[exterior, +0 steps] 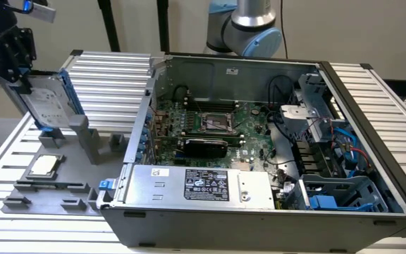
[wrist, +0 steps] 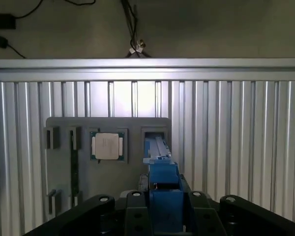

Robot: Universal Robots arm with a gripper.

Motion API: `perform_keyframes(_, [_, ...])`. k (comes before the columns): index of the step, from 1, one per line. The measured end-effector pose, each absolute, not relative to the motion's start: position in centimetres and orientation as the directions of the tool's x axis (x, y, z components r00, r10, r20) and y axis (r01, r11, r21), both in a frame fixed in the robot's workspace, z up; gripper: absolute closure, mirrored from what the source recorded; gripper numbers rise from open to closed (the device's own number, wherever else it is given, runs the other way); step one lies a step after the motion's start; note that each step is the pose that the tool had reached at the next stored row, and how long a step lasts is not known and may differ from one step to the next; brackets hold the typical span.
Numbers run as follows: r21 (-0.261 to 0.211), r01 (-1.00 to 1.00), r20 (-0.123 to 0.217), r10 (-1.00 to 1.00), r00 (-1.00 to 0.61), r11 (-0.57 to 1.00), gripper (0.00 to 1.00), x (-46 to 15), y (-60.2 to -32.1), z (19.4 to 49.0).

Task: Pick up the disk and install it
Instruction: 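Pick up the disk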

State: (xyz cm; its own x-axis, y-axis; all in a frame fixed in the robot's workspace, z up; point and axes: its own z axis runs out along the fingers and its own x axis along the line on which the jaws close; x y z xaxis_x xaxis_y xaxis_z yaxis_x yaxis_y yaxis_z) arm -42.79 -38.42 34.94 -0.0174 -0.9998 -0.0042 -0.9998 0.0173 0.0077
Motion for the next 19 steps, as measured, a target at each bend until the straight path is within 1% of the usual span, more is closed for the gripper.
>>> perform_keyframes(8, [0.008,-1.0,-0.005,-1.0,-0.017,0.017,1.0,-42.4,-38.4,38.2])
perform_keyframes(19, [0.008,-1.0,-0.013,-1.0,-0.017,0.017,1.0,-39.2,-38.6,41.3])
